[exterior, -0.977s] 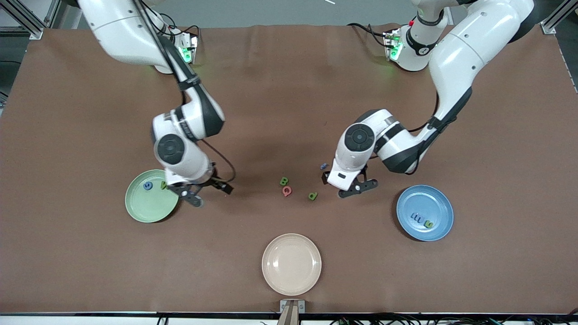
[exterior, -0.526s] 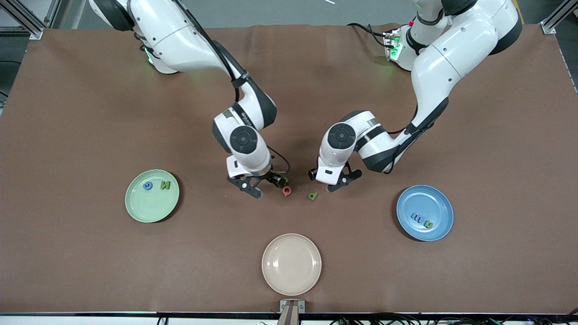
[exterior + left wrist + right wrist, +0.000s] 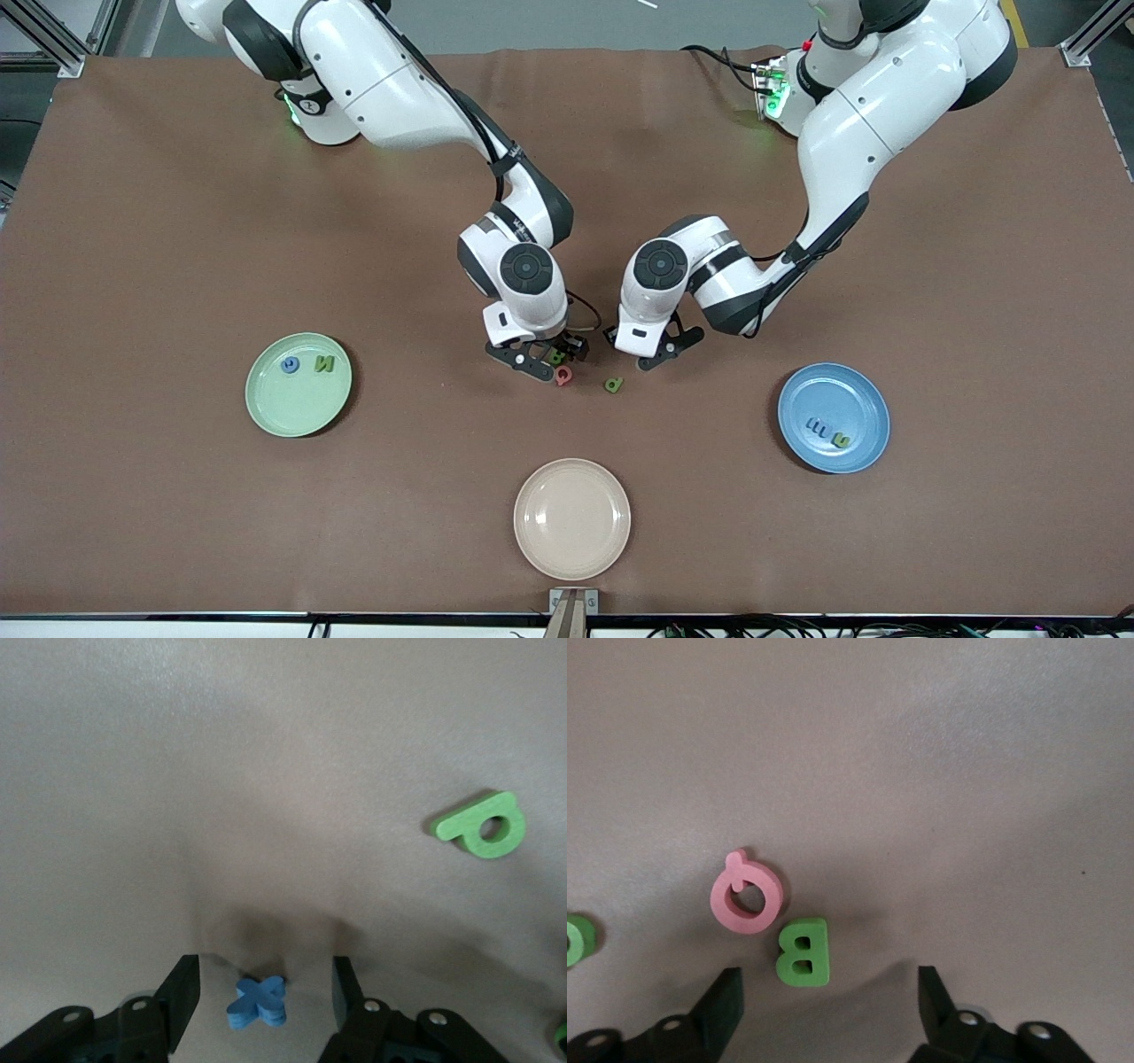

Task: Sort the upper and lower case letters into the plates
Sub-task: 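Close the right gripper on the B while the left gripper grasps the x, then drop the B on the green plate while the left drops x on blue plate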

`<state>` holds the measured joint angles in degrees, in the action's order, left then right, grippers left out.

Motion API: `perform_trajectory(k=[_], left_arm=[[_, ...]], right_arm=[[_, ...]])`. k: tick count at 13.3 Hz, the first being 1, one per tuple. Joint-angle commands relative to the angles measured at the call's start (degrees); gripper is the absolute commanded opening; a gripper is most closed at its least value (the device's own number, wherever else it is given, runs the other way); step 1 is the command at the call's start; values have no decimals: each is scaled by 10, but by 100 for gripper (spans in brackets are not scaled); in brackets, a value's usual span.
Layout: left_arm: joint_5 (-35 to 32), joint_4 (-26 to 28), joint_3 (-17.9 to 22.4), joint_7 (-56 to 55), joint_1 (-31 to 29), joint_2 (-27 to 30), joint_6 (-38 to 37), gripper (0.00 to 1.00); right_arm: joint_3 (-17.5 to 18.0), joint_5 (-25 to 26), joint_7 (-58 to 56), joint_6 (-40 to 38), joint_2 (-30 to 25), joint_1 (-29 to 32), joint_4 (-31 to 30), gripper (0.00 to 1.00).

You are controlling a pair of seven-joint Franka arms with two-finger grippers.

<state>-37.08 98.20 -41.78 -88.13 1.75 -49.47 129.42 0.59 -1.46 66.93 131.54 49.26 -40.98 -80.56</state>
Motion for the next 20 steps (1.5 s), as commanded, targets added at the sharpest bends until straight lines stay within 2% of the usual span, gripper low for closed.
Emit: perform_trajectory(k=[1,2,3,7,8,9,10,11,12,15,18,20], left_arm=[[-4,5,1,-16,7,3,7,66],[-3,5,1,-16,7,3,7,64],[-3,5,1,-16,7,3,7,62],[-3,5,1,-13,7,3,5,40],[-3,5,1,-6,6,3,4,28],[-3,4,1,-3,6,3,4,14],[-3,2,1,-2,6,6,3,2],[-8,0,1,1,1,10,2,1],[-10,-5,1,14,-5,13,2,1],[-12,-26,1,80,-44,26,-5,1],[-14,-44,2,190,-104,32,-5,1],[-28,-52,2,273,-147,32,-6,2]], right_arm=[[-7,12,19,-3,11,-7,14,74],[-7,12,23,-2,14,-7,14,69],[-7,12,28,3,15,-7,14,68],[-7,11,35,23,24,-7,13,65],[-7,12,34,23,24,-7,13,58],[-7,13,33,22,24,-7,13,46],[-7,19,28,22,24,-6,12,29],[-7,27,28,21,23,-2,12,7],[-7,30,23,21,21,3,10,0],[-7,30,-41,1,-5,48,-8,0],[-5,22,-164,-65,-56,117,-29,0],[-4,21,-255,-85,-100,171,-70,0]])
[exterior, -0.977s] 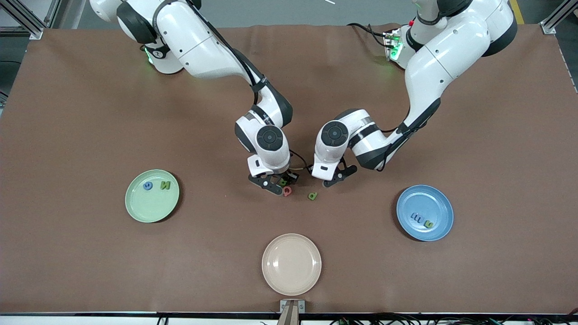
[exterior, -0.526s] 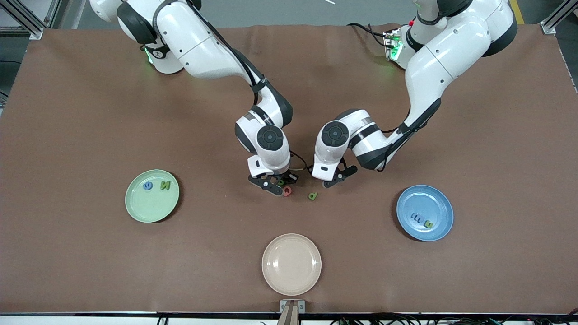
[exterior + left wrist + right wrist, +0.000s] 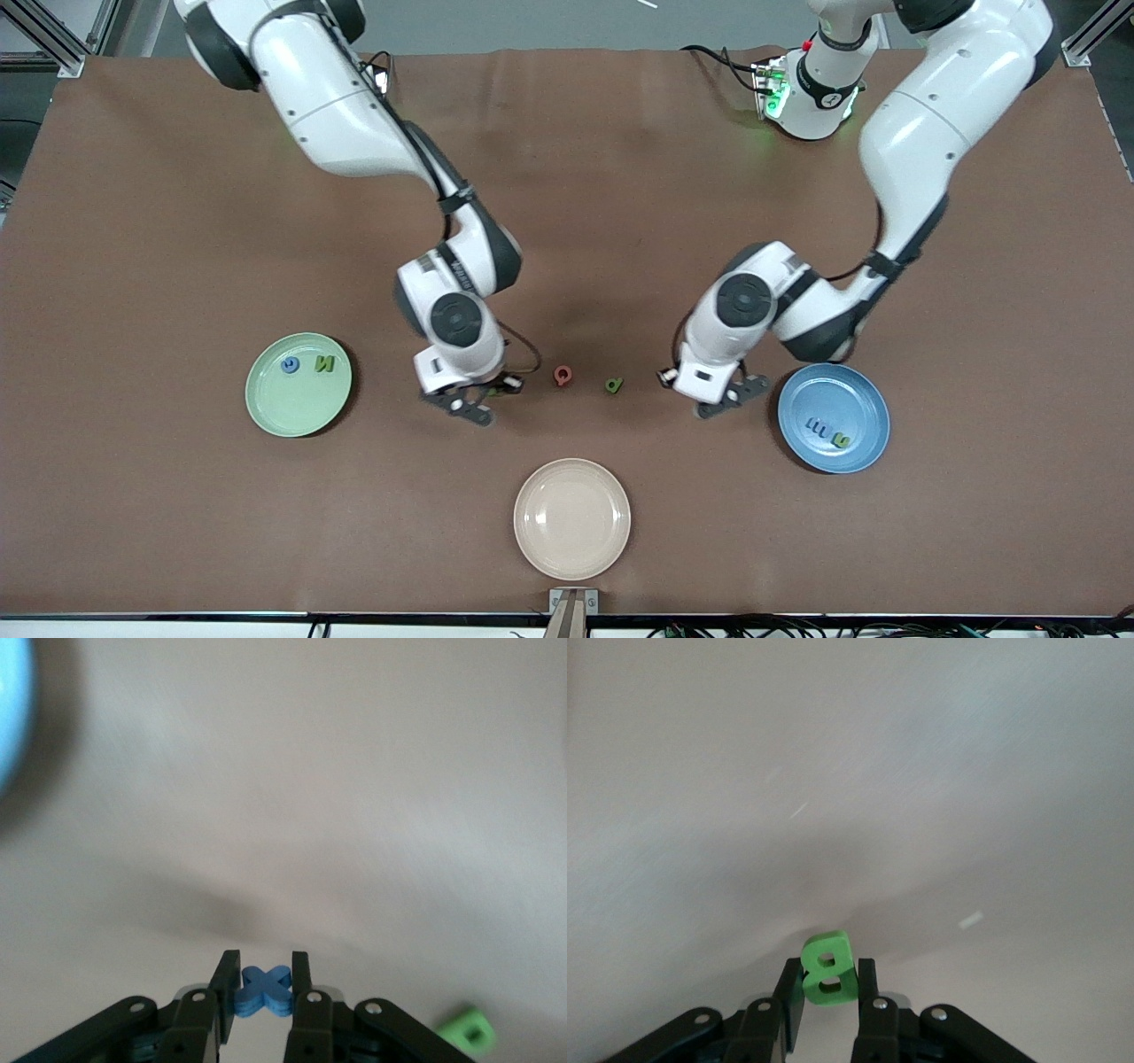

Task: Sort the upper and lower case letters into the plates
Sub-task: 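Drop the B on the green plate while the left drops x on blue plate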

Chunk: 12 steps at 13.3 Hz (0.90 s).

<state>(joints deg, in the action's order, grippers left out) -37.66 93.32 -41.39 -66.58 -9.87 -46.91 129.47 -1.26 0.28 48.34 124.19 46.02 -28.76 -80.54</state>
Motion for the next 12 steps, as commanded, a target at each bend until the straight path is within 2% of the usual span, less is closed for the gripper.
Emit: perform_trajectory(k=[1,3,6,8,9,10,11,12], left_arm=[[-35,-7,-2,84,-45,4,-6,2],[-66,-8,3,129,-70,2,-5,3],[-82,-4,6,186,-104,4,-7,8],[-82,-1,6,224,-125,3,-17,17],[-82,-1,6,233,-131,4,-20,26],[-82,-1,5,235,-137,6,-27,48],[-81,-1,3,233,-136,7,-32,77],[-77,-2,0,226,-135,9,-33,100]], right_arm=[[15,3,-115,-10,-91,74,-100,0],[15,1,-213,-8,-123,123,-145,0],[14,1,-306,-4,-138,175,-182,0],[14,1,-339,13,-138,197,-200,0],[15,1,-359,36,-138,208,-217,0],[15,1,-376,57,-138,219,-229,0],[15,1,-387,74,-137,226,-242,0],[15,1,-390,86,-135,229,-247,0]])
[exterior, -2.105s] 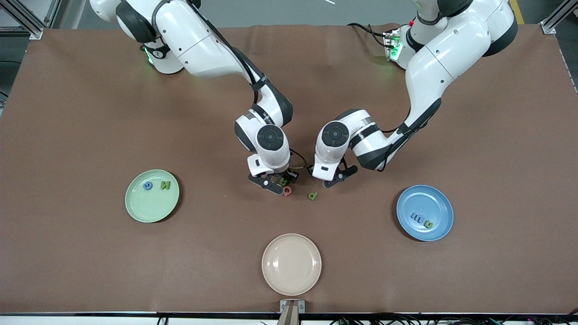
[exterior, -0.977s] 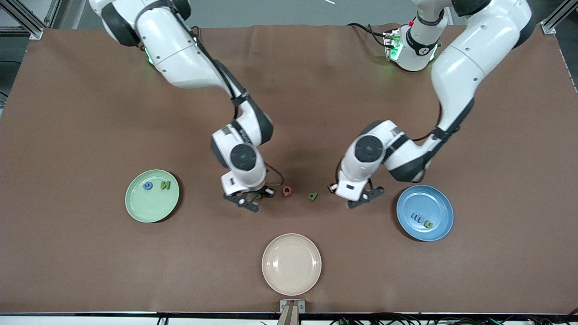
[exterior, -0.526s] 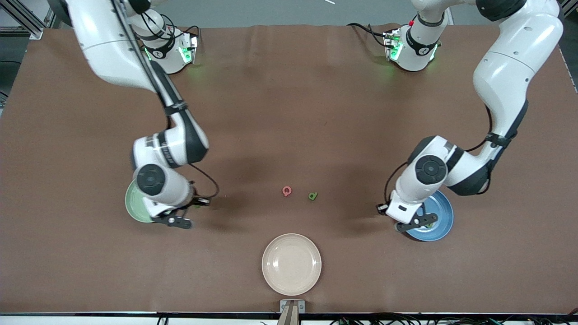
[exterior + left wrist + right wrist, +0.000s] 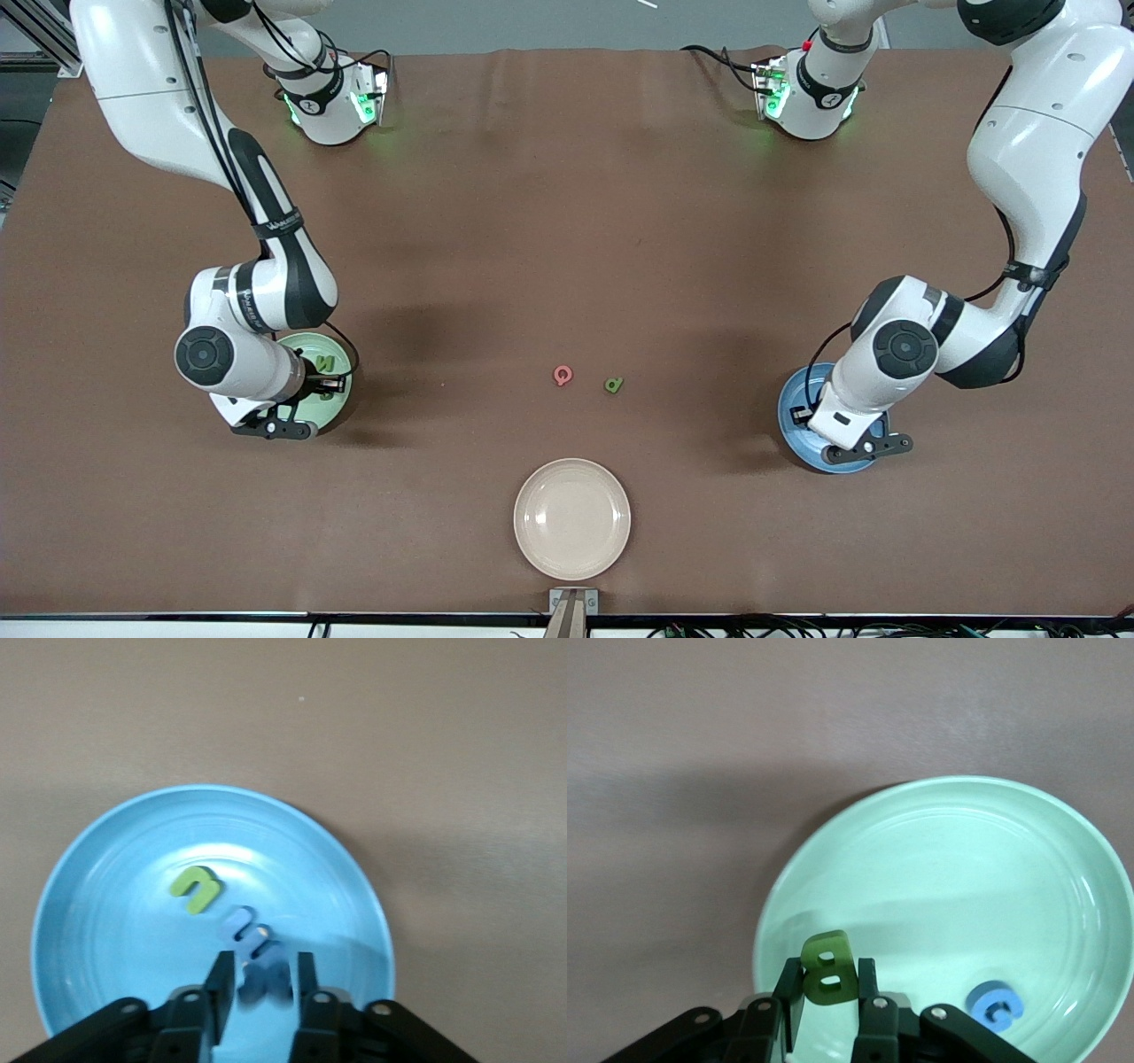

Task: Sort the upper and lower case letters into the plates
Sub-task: 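Drop the B on the green plate while the left drops x on blue plate, then reach the right gripper to the pink q while the left reaches green p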

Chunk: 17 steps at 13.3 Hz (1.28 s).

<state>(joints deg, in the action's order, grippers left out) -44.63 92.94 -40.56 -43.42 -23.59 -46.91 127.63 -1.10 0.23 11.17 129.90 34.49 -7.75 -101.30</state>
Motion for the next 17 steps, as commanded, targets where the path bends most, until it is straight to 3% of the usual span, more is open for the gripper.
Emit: perform_trajectory(k=[1,2,3,4,5,8,12,15,17], left_arm=[[-2,1,-14,-7,4,13,-14,100],[0,0,-30,-18,6,13,-15,100],[0,0,-42,-43,10,12,-16,100],[0,-3,-51,-76,19,9,-16,100],[0,-7,-53,-107,35,6,-16,100],[2,-35,-51,-209,99,-10,-15,100],[14,-98,-46,-328,186,-62,-11,95],[15,-114,-15,-415,237,-83,5,92],[15,-122,0,-477,264,-97,38,90]], right_arm=[[14,1,-18,37,-19,19,-48,1],[14,1,-18,42,-19,19,-50,4],[14,0,-18,42,-19,19,-50,26],[14,1,-17,41,-19,19,-49,80],[15,0,-14,37,-21,19,-47,100],[15,-30,22,-18,-27,4,-9,100],[15,-47,259,-45,-14,-103,69,100],[15,-45,472,-46,57,-187,158,100],[15,-44,525,-41,94,-226,200,100]])
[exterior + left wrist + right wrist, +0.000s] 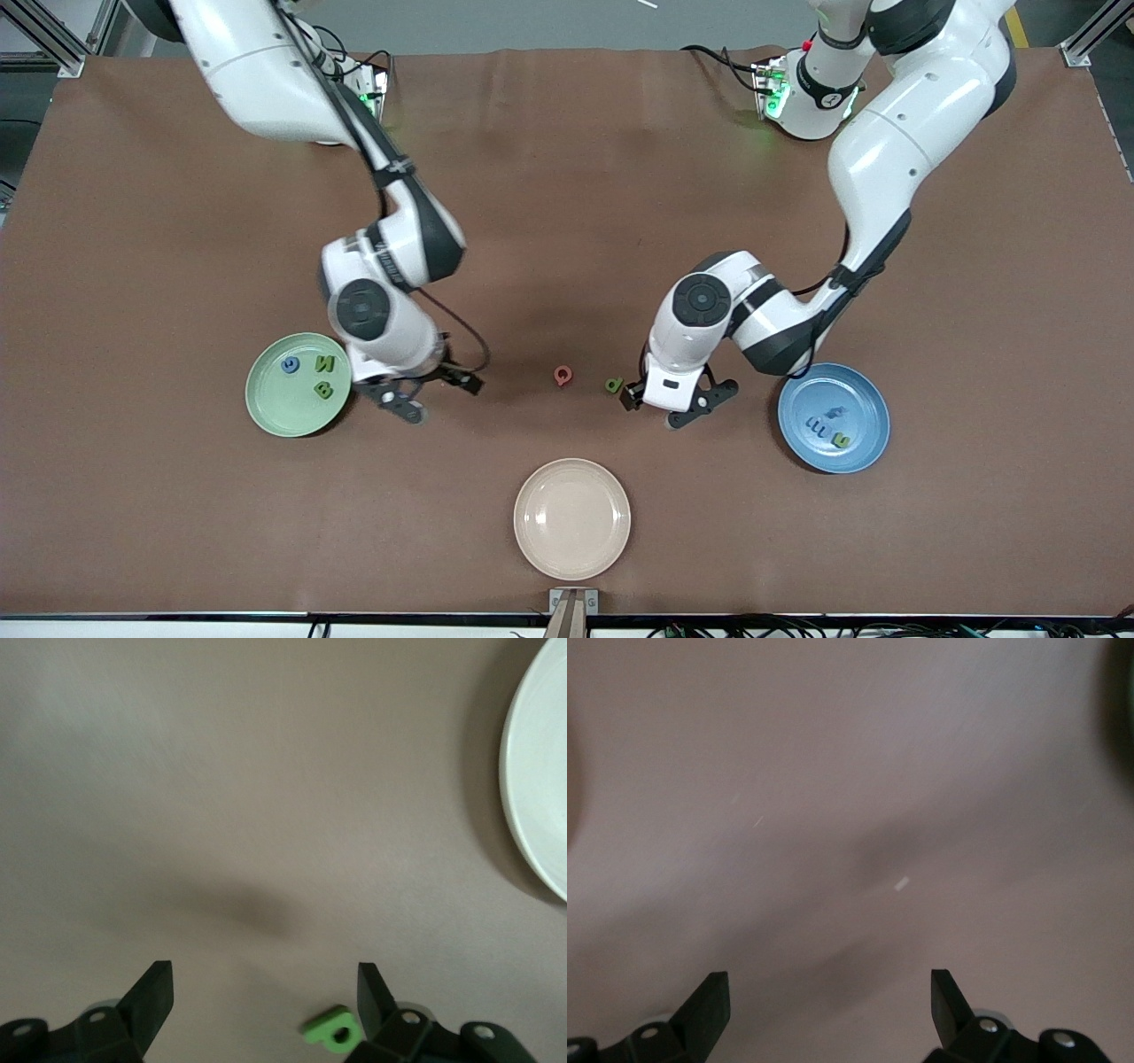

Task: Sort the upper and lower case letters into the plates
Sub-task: 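Reach the right gripper to the pink q while the left reaches green p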

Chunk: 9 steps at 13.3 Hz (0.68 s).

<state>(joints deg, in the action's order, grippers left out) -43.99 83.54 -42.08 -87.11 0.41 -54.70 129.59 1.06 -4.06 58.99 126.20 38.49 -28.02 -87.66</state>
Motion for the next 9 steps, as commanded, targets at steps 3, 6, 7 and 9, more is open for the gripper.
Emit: perform_trajectory(k=[3,6,7,9], left_arm=[[21,-80,42,-99,76,-50,21,87],[92,-108,105,-107,133,-52,22,85],[115,-109,124,-107,147,-50,21,84],[132,-109,137,-108,157,-50,18,84]], right_arm=[[-10,4,67,-4,126,-76,153,100],[-13,8,83,-1,183,-99,222,100],[-14,11,83,0,191,-103,232,100],[-13,31,83,11,195,-111,232,100]])
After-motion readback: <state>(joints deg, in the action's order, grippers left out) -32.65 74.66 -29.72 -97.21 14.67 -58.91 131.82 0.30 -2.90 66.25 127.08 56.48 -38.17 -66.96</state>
